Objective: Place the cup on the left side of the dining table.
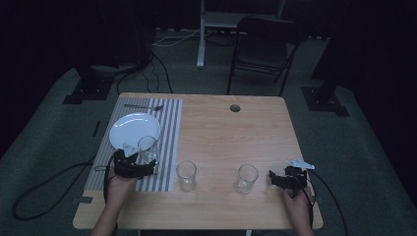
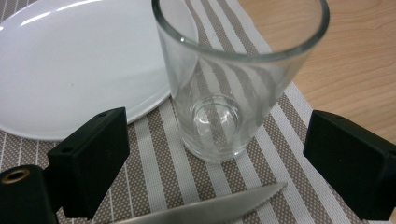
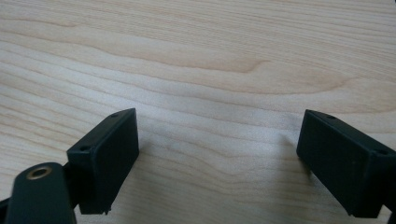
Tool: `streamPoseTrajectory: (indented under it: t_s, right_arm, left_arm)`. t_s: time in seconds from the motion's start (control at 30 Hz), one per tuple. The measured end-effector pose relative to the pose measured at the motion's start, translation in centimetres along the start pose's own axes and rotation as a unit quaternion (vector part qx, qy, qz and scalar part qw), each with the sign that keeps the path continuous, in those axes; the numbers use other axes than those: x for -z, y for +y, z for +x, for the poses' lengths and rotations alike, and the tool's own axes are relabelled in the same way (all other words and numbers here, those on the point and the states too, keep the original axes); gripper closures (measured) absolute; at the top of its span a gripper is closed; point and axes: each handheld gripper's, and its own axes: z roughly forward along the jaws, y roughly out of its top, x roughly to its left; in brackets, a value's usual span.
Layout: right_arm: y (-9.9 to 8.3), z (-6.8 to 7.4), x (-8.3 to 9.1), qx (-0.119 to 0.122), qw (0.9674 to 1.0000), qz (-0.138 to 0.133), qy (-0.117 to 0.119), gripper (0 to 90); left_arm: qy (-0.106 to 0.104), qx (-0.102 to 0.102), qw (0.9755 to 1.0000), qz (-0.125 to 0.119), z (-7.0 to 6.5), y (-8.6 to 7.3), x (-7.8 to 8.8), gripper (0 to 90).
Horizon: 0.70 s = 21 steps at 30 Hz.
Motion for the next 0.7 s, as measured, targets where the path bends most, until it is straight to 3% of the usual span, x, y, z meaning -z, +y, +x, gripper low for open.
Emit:
streamPoseTrajectory:
  t_s: [0.23, 0.37, 0.7]
  right_arm:
    - [0.0, 0.0, 0.0, 0.000, 1.0000, 0.000, 0.000, 12.5]
    - [0.0, 0.0, 0.0, 0.000, 1.0000, 0.000, 0.000, 12.5]
    - [0.0, 0.0, 0.0, 0.000, 1.0000, 0.000, 0.000, 12.5]
  left_arm:
    - [0.016, -0.005, 0.9998, 0.008, 0.3, -1.2, 0.5, 7.7]
    - [0.020, 0.013, 0.9997, 0.002, 0.7, -1.9, 1.1, 7.7]
    - [0.032, 0.032, 0.9990, 0.002, 1.2, -3.9, 1.6, 7.7]
